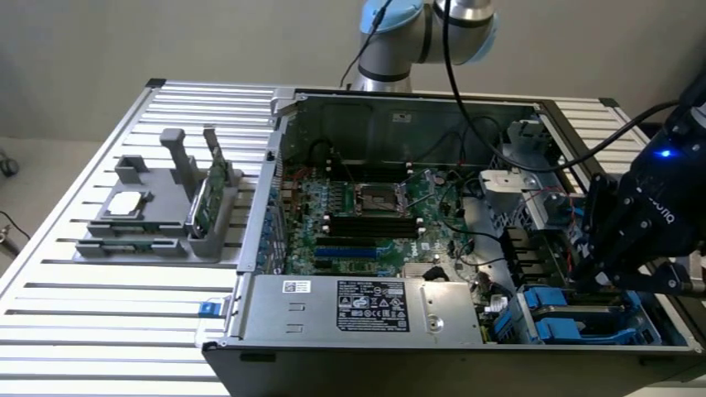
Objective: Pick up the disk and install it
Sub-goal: 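Insert the second disk wire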
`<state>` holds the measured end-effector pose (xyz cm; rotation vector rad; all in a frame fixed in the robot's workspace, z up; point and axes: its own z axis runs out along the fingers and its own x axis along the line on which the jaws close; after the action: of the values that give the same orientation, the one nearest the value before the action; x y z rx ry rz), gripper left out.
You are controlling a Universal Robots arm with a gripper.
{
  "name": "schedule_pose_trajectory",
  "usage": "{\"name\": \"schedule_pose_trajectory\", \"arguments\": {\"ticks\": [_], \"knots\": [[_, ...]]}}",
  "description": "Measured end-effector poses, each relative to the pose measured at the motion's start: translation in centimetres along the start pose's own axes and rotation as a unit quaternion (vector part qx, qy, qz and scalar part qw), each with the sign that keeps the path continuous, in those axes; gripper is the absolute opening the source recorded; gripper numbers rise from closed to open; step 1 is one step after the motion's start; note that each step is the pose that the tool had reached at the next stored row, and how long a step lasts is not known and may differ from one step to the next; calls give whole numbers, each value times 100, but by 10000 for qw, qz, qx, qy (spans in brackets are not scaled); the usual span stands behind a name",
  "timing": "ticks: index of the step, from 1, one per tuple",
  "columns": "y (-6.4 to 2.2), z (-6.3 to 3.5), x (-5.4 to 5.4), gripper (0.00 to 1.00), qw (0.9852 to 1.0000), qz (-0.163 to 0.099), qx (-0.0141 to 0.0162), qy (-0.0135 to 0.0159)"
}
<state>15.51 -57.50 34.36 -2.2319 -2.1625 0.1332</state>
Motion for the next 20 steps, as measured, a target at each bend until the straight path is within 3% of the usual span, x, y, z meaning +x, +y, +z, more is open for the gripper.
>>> {"name": "schedule_pose_trajectory", "arguments": {"ticks": [6, 20], "knots": [[2, 23, -14, 16, 10000, -40, -2, 54], [15, 39, -25, 16, 9999, -128, -4, 75]]}}
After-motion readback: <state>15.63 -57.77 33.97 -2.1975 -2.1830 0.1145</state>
